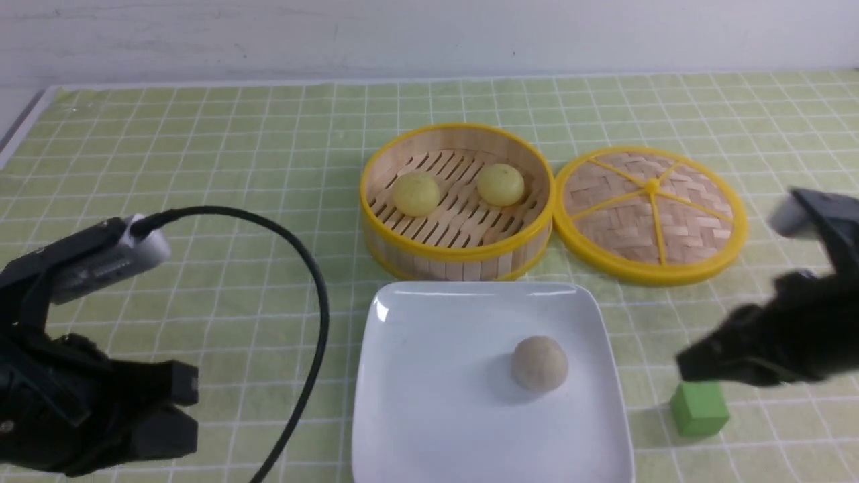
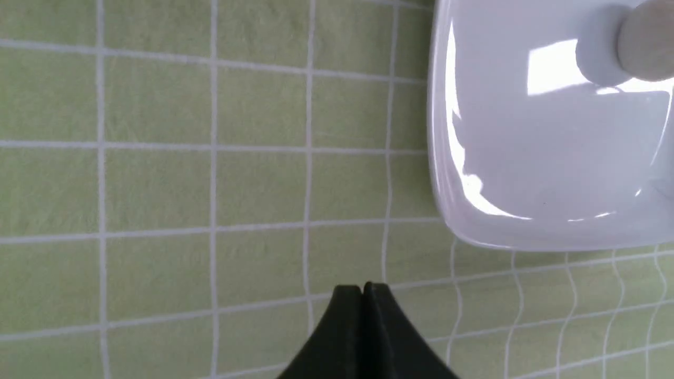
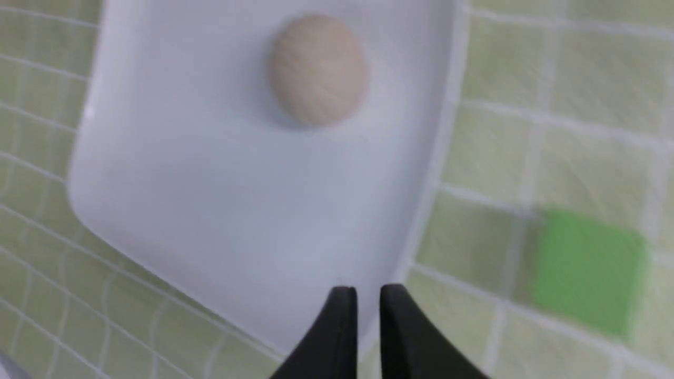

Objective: Put the steamed buns into the plate on the green tablecloth.

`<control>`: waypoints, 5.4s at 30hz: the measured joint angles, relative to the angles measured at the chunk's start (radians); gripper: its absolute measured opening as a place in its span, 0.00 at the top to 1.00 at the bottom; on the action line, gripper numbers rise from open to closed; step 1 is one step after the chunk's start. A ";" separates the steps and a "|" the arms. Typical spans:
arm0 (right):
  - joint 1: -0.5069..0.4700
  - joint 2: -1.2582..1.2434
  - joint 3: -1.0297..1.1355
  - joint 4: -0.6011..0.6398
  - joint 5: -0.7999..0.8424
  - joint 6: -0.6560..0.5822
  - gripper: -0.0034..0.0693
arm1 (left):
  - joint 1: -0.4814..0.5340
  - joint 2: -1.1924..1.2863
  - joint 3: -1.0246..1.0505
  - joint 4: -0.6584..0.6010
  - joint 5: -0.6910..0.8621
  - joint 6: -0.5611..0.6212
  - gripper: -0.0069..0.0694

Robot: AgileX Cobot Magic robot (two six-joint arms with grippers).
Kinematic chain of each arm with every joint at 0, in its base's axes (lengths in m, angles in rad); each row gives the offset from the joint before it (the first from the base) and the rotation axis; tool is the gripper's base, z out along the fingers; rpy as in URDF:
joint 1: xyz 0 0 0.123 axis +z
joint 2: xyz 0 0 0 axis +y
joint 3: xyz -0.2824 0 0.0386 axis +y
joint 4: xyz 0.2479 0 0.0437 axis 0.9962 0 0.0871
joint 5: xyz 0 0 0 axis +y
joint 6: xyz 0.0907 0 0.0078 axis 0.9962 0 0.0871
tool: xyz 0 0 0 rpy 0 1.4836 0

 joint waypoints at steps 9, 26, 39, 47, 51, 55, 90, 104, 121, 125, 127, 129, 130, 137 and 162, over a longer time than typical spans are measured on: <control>0.095 0.456 -0.584 -0.139 -0.061 0.034 0.48 | 0.000 0.001 -0.001 -0.020 -0.082 0.016 0.87; 0.095 1.075 -1.336 -0.315 0.042 0.072 0.52 | 0.000 0.001 -0.001 -0.031 -0.150 0.079 0.70; 0.097 0.783 -1.350 -0.368 0.446 0.175 0.93 | 0.000 0.003 -0.001 -0.016 -0.191 0.079 0.69; 0.201 0.322 -0.639 -0.392 0.444 0.363 0.92 | -0.001 0.003 -0.001 -0.002 -0.225 0.079 0.67; 0.320 0.275 -0.335 -0.343 0.199 0.366 0.88 | -0.001 0.003 -0.001 0.011 -0.250 0.081 0.64; 0.383 0.309 -0.186 -0.342 -0.051 0.366 0.73 | -0.001 0.003 -0.001 0.028 -0.266 0.091 0.59; 0.256 -0.268 0.046 -0.678 0.258 0.382 0.97 | -0.291 0.955 -0.992 -0.069 -0.167 0.040 0.38; 0.256 -0.268 0.046 -0.656 0.240 0.382 0.96 | -0.368 1.289 -1.362 0.341 -0.146 -0.144 0.46; 0.255 -0.268 0.046 -0.655 0.234 0.382 0.95 | -0.422 1.019 -1.367 0.427 0.148 -0.152 0.89; 0.255 -0.268 0.046 -0.655 0.235 0.382 0.95 | -0.439 0.876 -1.282 0.393 0.239 -0.192 0.89; 0.255 -0.268 0.046 -0.654 0.237 0.382 0.95 | -0.467 0.845 -1.188 0.393 0.242 -0.208 0.88; 0.255 -0.270 0.046 -0.655 0.241 0.382 0.94 | -0.500 0.829 -1.090 0.387 0.232 -0.229 0.88; 0.255 -0.278 0.046 -0.655 0.241 0.382 0.94 | -0.545 0.835 -0.963 0.383 0.176 -0.259 0.88; 0.255 -0.394 0.014 -0.656 0.261 0.385 0.94 | -0.598 0.916 -0.727 0.384 -0.050 -0.399 0.81; 0.255 -1.265 0.431 -0.712 -0.166 0.532 0.96 | -0.597 0.848 -0.757 0.370 -0.052 -0.411 0.31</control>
